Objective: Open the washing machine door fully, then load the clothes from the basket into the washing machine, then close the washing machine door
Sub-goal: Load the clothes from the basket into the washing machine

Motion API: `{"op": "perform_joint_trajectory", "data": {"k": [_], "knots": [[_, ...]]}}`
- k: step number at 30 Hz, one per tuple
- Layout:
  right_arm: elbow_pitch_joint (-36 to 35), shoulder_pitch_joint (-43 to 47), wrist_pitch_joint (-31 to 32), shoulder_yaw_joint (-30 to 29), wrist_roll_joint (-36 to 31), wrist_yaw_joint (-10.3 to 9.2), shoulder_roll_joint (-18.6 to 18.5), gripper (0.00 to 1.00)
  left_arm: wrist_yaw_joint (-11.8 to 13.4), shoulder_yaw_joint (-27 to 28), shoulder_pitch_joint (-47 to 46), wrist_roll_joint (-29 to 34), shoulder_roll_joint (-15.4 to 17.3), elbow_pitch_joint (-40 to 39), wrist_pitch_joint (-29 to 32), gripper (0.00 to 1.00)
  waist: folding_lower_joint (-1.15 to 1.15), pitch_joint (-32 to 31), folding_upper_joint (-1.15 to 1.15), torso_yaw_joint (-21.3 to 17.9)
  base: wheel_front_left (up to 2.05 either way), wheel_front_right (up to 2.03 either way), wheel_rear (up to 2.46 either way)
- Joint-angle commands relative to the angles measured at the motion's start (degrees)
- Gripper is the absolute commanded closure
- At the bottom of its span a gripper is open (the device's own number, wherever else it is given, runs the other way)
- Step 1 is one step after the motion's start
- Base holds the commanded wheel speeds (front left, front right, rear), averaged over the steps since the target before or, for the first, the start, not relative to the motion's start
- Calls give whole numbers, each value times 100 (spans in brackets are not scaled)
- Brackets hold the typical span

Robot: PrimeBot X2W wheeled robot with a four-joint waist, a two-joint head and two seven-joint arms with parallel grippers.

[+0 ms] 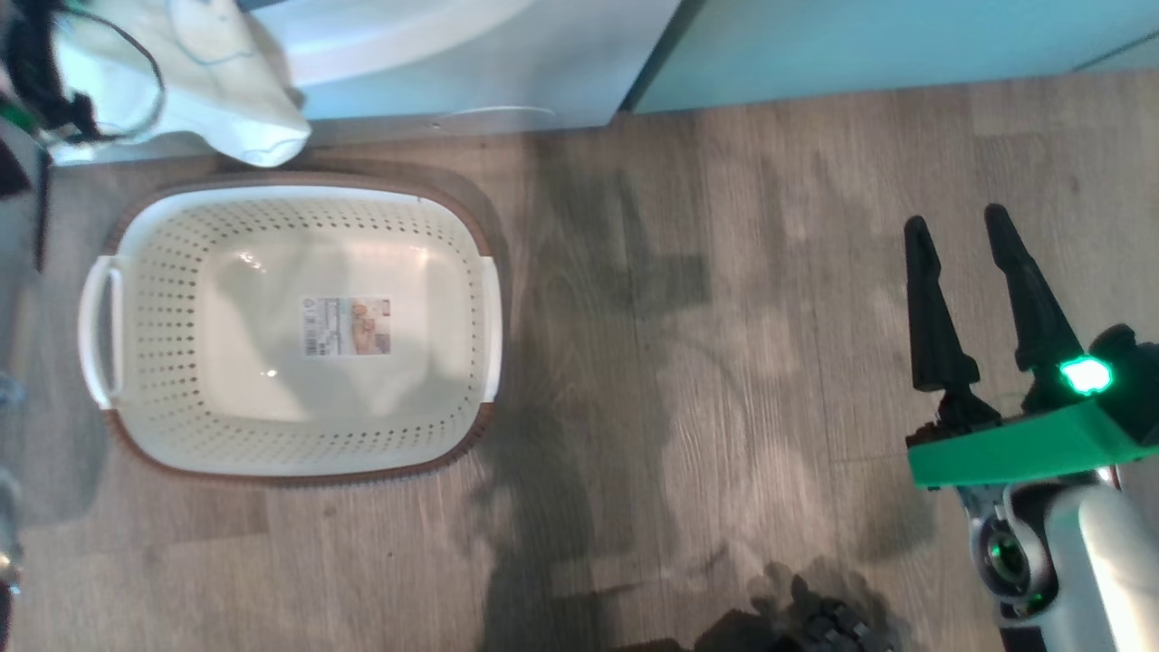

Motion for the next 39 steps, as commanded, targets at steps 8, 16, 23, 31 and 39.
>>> {"op": "perform_joint_trajectory", "data": {"k": [8, 16, 23, 31, 39], "knots": [[-315, 345, 182, -182, -143, 21, -118, 0, 437, 71, 1148, 57, 41, -1256, -356, 0, 1, -441, 0, 376, 0, 0, 0], [-466, 528, 382, -326, -233, 21, -188, 0, 980, 89, 2758, 149, -47, -3055, -451, 0, 1, -858, 0, 681, 0, 0, 0], [-523, 687, 553, -402, -270, 21, -243, 0, 1565, 66, 4262, 175, -107, -4471, -425, 0, 1, -1241, 0, 948, 0, 0, 0], [-530, 897, 696, -391, -340, 21, -261, 0, 1938, -66, 5478, 237, -219, -5181, -442, 0, 1, -1698, 0, 1082, 0, 0, 0], [-575, 1200, 853, -385, -338, 21, -271, 0, 2139, -86, 6137, 251, -223, -5435, -448, 0, 1, -2044, 0, 1170, 0, 0, 0]]}}
